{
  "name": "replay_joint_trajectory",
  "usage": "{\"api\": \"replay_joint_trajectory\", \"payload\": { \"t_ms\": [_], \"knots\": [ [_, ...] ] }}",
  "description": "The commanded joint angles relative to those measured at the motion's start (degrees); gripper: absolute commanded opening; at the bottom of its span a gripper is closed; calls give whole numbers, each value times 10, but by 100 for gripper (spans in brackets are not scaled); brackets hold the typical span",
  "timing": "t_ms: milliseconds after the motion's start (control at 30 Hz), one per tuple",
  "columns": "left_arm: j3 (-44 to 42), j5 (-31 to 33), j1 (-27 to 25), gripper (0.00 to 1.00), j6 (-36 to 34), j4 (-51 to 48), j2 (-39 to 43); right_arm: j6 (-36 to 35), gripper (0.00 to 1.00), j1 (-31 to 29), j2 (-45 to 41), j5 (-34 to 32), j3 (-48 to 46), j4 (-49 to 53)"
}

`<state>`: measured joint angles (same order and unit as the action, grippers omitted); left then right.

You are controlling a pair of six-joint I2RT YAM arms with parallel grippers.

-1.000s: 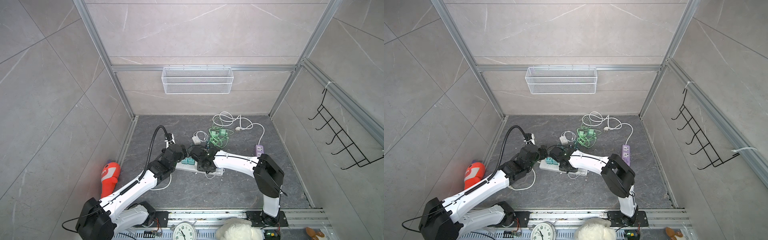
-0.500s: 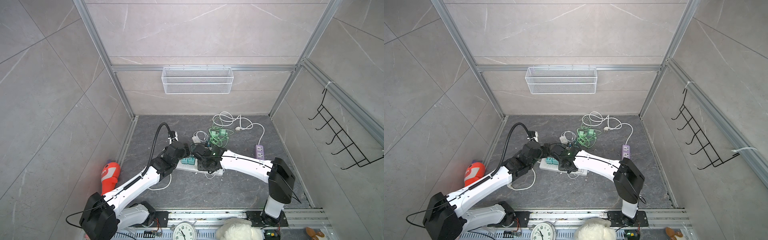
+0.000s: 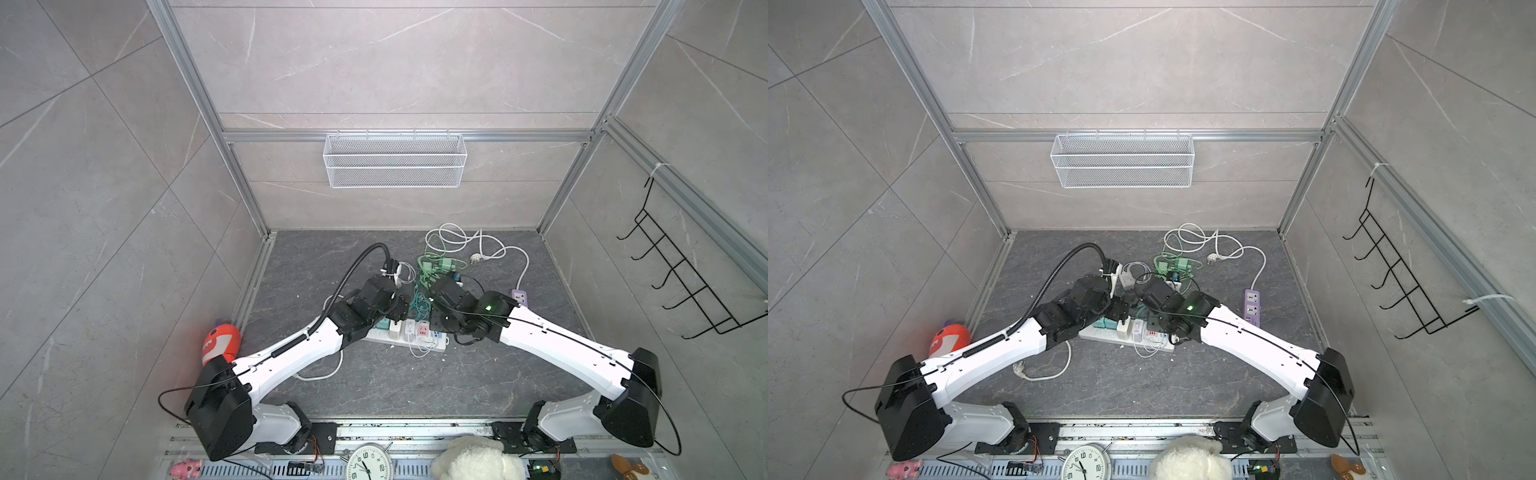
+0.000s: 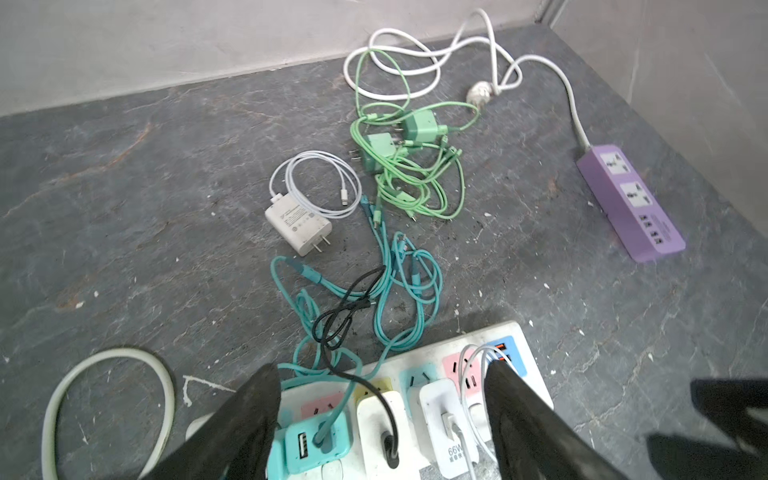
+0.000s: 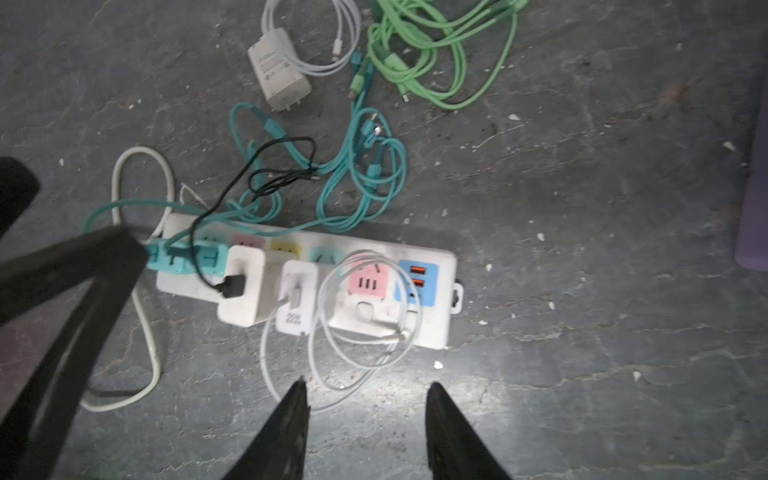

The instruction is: Insert the plug

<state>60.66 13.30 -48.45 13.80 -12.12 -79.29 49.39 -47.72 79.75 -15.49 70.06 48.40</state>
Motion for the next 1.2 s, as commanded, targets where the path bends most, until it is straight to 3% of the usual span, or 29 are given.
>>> {"api": "replay_joint_trajectory", "payload": {
  "t_ms": [0, 200, 400, 600, 767, 900, 1167],
  "knots": [
    [76, -27, -30, 79, -90, -70, -49, -42, 48, 50, -33, 26, -48, -2],
    [181, 15, -87, 79, -131, -198, -158, -82, 48, 130, -62, 68, -106, -25],
    [251, -41, -92, 79, -191, -267, -231, -108, 48, 187, -76, 118, -137, -53],
    [327, 14, -90, 80, -256, -346, -305, -122, 48, 225, -103, 142, -165, -60],
    [378, 1, -89, 78, -285, -400, -356, -124, 48, 244, -125, 146, -179, -55],
    [395, 0, -81, 74, -291, -424, -378, -128, 48, 258, -144, 147, -186, -46],
    [436, -19, -56, 57, -306, -441, -419, -127, 48, 270, -167, 146, -197, -40]
  ]
}}
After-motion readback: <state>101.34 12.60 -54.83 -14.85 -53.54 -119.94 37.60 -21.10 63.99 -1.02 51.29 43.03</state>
